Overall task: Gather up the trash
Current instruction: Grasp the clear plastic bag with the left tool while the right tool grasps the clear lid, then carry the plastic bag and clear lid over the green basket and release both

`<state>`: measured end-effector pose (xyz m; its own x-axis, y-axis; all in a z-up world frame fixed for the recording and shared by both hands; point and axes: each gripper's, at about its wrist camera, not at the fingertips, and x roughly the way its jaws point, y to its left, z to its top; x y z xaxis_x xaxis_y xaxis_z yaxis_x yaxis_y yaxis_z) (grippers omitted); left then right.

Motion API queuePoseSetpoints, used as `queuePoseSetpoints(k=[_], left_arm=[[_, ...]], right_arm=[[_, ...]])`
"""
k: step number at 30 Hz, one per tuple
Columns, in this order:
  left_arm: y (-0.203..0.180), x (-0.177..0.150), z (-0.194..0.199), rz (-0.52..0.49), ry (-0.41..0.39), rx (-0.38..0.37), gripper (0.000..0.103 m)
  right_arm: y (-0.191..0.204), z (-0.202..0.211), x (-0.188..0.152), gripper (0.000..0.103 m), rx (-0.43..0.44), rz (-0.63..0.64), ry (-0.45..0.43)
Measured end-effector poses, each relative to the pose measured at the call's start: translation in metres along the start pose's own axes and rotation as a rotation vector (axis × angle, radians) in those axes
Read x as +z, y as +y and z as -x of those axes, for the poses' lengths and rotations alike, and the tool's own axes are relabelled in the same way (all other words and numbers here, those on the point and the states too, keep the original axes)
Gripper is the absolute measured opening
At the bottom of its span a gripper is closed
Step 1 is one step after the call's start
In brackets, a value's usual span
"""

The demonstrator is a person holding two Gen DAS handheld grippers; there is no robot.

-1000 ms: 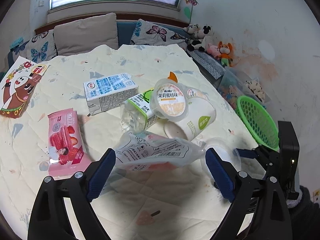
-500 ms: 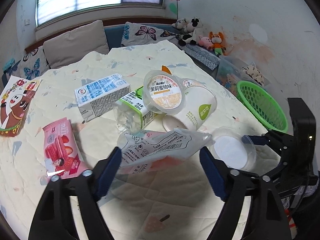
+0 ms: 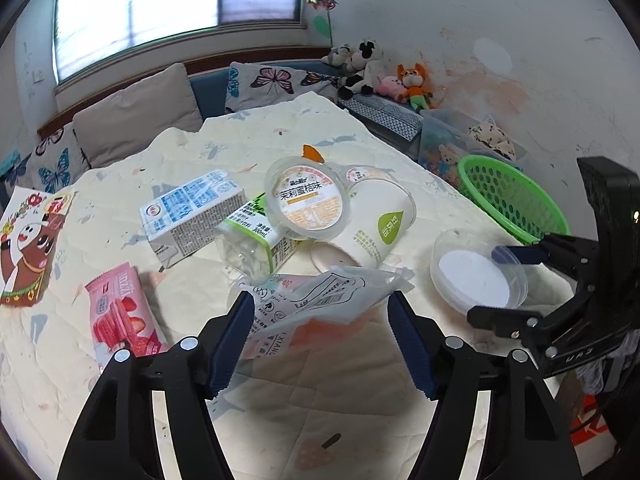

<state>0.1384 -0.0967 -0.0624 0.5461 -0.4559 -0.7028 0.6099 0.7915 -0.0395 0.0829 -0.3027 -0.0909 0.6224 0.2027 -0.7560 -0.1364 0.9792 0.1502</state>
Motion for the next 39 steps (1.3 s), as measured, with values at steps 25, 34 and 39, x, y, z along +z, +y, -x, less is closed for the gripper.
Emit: queuePoseSetpoints(k=[25,34,39], left_arm=[[-0.002,0.004,-0.003,0.023,0.009,-0.089,0.001],[-0.010,0.007,0.012,0.017,-0.017,-0.168,0.001],[-0.025,0.010,0.022,-0.008,-0.039,-0.197,0.001]], right_arm=[[-0.008,0.026,0.007,0.091,-0.056,-0.068,-0.051],[-0.011,0.046,-0.003,0.091,-0.131,-0.142,-0.082],[-0.018,0.067,-0.010,0.091,-0.176,-0.162,-0.112]])
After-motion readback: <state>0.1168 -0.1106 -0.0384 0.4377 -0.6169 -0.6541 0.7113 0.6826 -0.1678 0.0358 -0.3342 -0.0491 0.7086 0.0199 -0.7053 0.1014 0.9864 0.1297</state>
